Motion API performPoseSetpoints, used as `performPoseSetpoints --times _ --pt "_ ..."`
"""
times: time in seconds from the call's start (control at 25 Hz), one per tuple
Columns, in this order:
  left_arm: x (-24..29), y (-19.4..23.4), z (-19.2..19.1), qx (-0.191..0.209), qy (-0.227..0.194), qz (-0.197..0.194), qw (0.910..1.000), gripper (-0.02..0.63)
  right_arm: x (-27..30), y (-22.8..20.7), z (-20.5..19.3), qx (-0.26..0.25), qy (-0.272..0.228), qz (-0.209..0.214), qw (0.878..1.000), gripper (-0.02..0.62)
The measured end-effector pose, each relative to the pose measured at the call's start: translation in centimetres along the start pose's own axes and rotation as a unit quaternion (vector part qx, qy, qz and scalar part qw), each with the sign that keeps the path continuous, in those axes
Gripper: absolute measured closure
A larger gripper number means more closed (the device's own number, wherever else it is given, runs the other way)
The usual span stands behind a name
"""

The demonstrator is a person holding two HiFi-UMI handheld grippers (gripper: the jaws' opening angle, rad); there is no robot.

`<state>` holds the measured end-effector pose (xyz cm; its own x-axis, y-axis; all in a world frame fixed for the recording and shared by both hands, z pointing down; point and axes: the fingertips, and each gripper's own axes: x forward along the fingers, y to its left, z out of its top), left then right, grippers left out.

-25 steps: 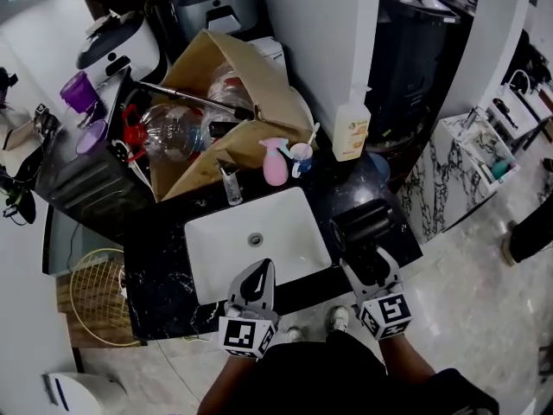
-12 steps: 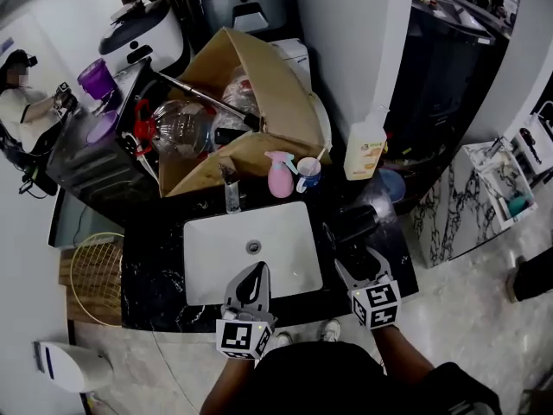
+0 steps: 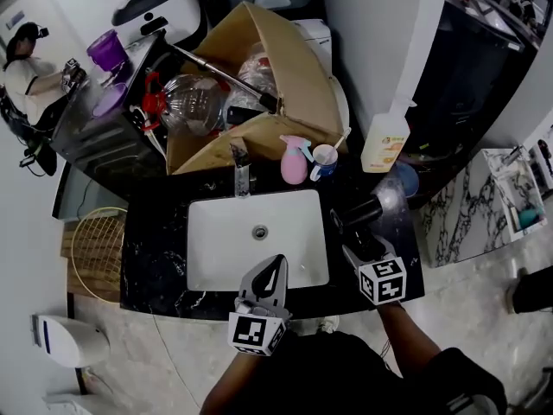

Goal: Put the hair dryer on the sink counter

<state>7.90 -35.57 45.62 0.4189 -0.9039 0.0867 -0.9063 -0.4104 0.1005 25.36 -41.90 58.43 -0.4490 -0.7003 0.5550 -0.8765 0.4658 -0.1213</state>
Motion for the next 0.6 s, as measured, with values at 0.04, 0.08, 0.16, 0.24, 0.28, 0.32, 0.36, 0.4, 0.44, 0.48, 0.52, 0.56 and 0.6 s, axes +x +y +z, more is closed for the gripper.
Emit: performPoseSetpoints --times 0.04,0.08,0.16,0.24,0.28,0.32,0.36,0.4,0.44,0.48,0.52,0.56,0.6 --pt "0.0 0.2 0.1 0.006 0.0 -0.004 1.0 0.612 0.4 -0.2 -0.3 0.001 0.008 -0.007 1.0 0.337" --pt "0.0 0.6 0.2 0.012 -0.001 -0.004 0.9999 0.612 0.9 -0.4 -0.5 0.002 0.015 -0.013 1.0 0.337" --pt "-0.1 1.8 0.2 0.021 0.001 0.002 0.9998 0.612 2.1 -0.6 -0.7 0.006 0.03 -0.02 0.999 0.337" --pt "-0.1 3.0 0.2 0.025 0.004 0.007 0.9997 0.612 3.1 -1.0 -0.9 0.006 0.044 -0.028 0.999 0.337" --pt "-0.1 3.5 0.1 0.024 0.005 0.009 0.9997 0.612 3.5 -1.2 -1.1 0.005 0.05 -0.031 0.998 0.337" --pt "-0.2 3.9 0.0 0.023 0.005 0.012 0.9996 0.612 3.8 -1.4 -1.4 0.005 0.056 -0.035 0.998 0.337" --pt "-0.3 4.4 0.0 0.023 0.003 0.016 0.9996 0.612 4.1 -1.6 -1.6 0.005 0.062 -0.038 0.997 0.337" --pt "-0.4 4.8 0.1 0.022 0.003 0.02 0.9995 0.612 4.5 -1.7 -1.8 0.005 0.067 -0.041 0.997 0.337" --pt "-0.4 5.2 0.2 0.023 0.005 0.024 0.9994 0.612 5.0 -1.9 -2.0 0.005 0.073 -0.044 0.996 0.337" --pt "-0.3 5.5 0.3 0.025 0.011 0.026 0.9993 0.612 5.5 -2.1 -2.1 0.006 0.08 -0.047 0.996 0.337" --pt "-0.2 5.8 0.4 0.028 0.017 0.026 0.9991 0.612 5.9 -2.3 -2.3 0.008 0.087 -0.05 0.995 0.337" --pt "-0.1 6.0 0.4 0.03 0.017 0.027 0.999 0.612 6.3 -2.5 -2.5 0.01 0.093 -0.052 0.994 0.336" --pt "-0.1 6.2 0.5 0.032 0.01 0.027 0.9991 0.612 6.7 -2.7 -2.7 0.012 0.1 -0.055 0.993 0.336"
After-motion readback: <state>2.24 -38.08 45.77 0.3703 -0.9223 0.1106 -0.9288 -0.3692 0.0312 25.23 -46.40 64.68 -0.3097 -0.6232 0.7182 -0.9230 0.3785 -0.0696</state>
